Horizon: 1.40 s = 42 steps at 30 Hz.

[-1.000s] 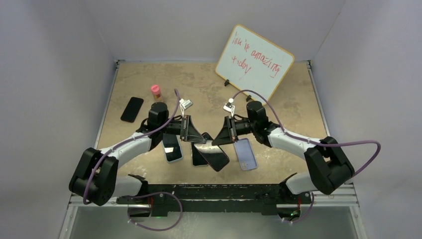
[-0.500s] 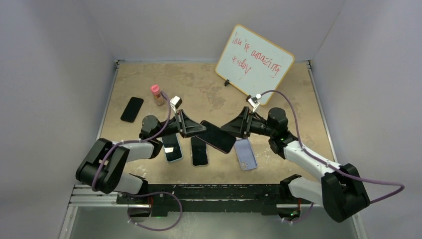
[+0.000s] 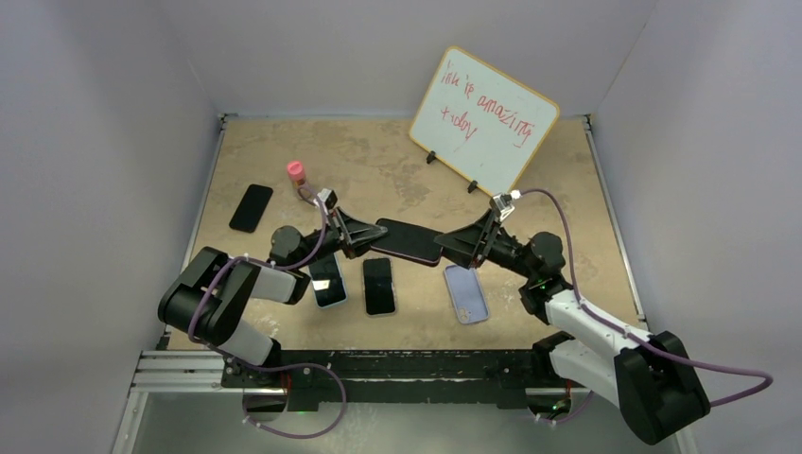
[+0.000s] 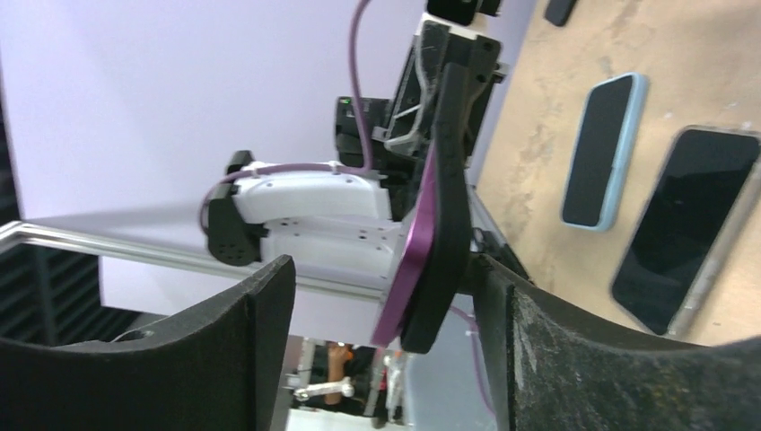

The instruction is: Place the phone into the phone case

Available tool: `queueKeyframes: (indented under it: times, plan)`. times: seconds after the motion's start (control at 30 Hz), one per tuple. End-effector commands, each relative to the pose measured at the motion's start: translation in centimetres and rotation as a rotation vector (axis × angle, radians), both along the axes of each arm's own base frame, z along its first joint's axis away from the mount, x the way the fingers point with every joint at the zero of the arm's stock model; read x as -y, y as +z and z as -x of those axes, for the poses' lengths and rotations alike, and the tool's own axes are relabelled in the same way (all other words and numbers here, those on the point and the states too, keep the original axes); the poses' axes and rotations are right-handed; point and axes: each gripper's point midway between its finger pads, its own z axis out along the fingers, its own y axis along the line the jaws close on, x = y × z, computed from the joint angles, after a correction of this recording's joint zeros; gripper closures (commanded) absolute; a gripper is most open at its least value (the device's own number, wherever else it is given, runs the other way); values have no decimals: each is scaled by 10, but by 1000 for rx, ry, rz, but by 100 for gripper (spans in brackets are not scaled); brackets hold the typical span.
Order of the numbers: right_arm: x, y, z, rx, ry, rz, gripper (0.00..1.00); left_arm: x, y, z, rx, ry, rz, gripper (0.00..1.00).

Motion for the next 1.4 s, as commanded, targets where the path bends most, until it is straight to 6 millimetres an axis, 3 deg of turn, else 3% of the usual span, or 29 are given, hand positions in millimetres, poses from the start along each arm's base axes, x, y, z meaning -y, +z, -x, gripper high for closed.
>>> queueKeyframes:
  times: [0.0, 0.27, 0.47, 0.63, 0.77, 0.87, 0.93, 1.0, 1.07, 1.17, 1.27, 1.33, 1.37]
  plan:
    - [5, 32, 3, 71, -14, -121, 34, -16, 72, 15, 320, 55, 183, 100]
    - [6, 33, -1, 77, -36, -118, 68, -15, 72, 18, 334, 39, 174, 100]
    - [4, 27, -7, 67, -45, -82, 100, -11, 68, 25, 354, 1, 141, 73]
    - [2, 11, -13, 35, -61, 9, 100, -5, 63, 27, 385, -27, 52, 65]
    - [4, 1, -16, 47, -79, 137, 98, 1, 58, 25, 456, -46, -65, 85]
    - [2, 10, -10, 74, -43, 138, 69, 3, 60, 26, 496, -69, -119, 92]
    - [1, 21, -7, 103, -31, 94, 66, 3, 64, 28, 511, -77, -127, 90]
    - [0, 31, -5, 113, -23, 32, 76, 3, 65, 28, 516, -81, -127, 86]
    - [-1, 39, -4, 140, -10, -5, 100, 3, 64, 29, 510, -82, -127, 75]
    - [-2, 36, -7, 139, -14, 3, 100, 3, 64, 29, 507, -84, -129, 63]
    - [-1, 20, -14, 121, -42, 110, 100, 4, 57, 27, 496, -93, -167, 61]
    - [0, 12, -16, 110, -51, 186, 100, 5, 52, 26, 493, -93, -190, 68]
    - [0, 15, -14, 120, -43, 186, 91, 5, 51, 25, 489, -92, -194, 75]
